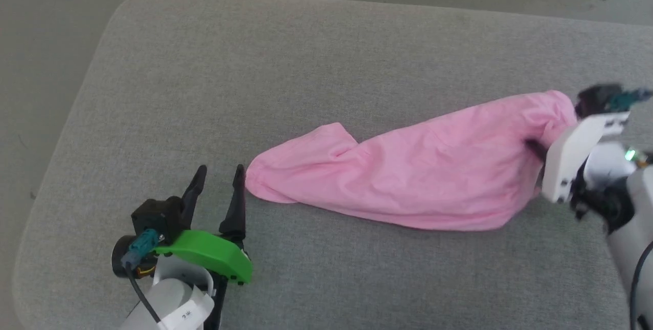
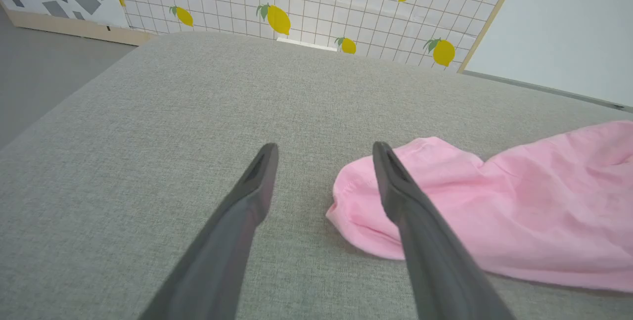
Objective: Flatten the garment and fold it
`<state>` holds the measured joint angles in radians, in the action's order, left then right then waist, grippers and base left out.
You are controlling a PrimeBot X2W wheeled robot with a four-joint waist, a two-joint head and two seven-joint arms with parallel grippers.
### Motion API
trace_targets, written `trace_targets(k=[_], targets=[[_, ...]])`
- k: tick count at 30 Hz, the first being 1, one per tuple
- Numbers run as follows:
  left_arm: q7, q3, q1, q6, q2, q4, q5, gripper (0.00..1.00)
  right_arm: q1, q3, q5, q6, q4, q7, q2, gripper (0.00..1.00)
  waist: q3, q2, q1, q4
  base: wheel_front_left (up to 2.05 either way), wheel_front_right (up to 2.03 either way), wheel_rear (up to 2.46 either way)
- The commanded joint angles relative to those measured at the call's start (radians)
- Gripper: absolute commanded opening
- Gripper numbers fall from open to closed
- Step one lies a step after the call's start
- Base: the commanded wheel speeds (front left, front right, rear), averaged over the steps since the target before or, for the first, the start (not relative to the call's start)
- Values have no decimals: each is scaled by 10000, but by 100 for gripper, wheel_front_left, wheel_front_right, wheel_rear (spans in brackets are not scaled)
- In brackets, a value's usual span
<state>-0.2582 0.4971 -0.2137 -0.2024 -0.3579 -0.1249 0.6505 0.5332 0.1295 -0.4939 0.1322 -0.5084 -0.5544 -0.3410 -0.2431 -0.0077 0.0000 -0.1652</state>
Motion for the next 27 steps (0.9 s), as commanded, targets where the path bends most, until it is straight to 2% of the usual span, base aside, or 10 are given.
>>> trace_targets(k=[1,9,13,17,18,19,20,27], targets=[[-35,-38,-215,112,97,-62,-122,100,416,47,7,-15,92,41,-164,0,-78,77,0,-91,0,0,0],[-35,-49,-693,561,583,-317,-504,100,2221,672,235,-15,-54,-238,-673,0,-693,77,0,-542,0,0,0],[-35,-106,-953,785,857,-483,-696,100,2808,1009,314,-15,-596,-259,-631,0,-1008,77,0,-752,0,0,0],[-35,-253,-1058,950,1088,-654,-870,100,2894,1322,304,-15,-1323,172,-480,0,-1132,77,0,-843,0,0,0],[-35,-303,-1053,988,1138,-702,-914,100,2847,1423,265,-15,-1494,331,-462,22,-1131,77,0,-844,0,0,0],[-36,-346,-1043,1014,1174,-741,-948,100,2797,1492,225,-15,-1612,491,-452,49,-1114,77,0,-835,0,0,0],[-36,-412,-1014,1038,1207,-785,-990,100,2728,1583,159,-15,-1736,703,-446,100,-1068,77,0,-794,0,0,0],[-36,-770,-715,1122,1181,-1028,-1176,100,1966,1544,-90,-15,-1628,3313,-487,100,-475,77,0,-369,0,0,0]])
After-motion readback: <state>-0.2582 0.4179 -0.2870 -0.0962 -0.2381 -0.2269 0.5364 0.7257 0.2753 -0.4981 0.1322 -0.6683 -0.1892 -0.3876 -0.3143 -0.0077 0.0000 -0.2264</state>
